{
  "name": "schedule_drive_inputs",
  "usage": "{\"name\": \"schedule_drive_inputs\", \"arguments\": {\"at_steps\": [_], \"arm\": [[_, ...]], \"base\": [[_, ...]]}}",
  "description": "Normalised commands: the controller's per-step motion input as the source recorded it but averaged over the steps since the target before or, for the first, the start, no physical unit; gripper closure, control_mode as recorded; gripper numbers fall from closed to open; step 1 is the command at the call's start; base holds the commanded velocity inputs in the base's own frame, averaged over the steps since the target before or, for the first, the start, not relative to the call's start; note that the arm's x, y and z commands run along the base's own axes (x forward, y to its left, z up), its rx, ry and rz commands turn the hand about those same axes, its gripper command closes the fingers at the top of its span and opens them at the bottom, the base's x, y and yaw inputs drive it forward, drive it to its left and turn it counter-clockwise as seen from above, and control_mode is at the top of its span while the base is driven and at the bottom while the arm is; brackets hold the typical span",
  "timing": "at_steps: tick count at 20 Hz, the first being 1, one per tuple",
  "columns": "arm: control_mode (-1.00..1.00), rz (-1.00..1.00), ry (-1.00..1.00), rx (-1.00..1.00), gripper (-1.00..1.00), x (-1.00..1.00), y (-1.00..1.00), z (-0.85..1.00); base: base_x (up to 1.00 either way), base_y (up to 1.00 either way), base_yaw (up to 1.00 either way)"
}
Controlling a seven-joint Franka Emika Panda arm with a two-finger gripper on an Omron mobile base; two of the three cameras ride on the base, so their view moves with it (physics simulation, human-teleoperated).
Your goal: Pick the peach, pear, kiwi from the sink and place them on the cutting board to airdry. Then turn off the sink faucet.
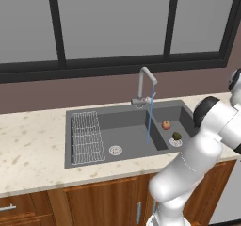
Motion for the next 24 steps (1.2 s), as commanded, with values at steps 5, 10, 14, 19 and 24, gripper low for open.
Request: {"name": "schedule_drive_inputs", "arguments": {"at_steps": [5, 10, 14, 19, 24], "arm": [[-1.00, 0.04, 0.00, 0.00, 1.00, 0.10, -0.06, -0.10], [-1.00, 0.01, -0.04, 0.00, 1.00, -0.03, 0.03, 0.00], [-1.00, 0.07, -0.13, -0.03, 1.00, -0.09, 0.13, 0.00], [-1.00, 0.07, -0.06, -0.07, 1.00, -0.10, 0.12, -0.07], [-1.00, 0.04, 0.00, -0.09, 1.00, 0.01, 0.03, -0.18]], "base": [[0.00, 0.00, 0.00], [0.00, 0.00, 0.00], [0.00, 0.00, 0.00], [0.00, 0.00, 0.00], [0.00, 0.00, 0.00]]}}
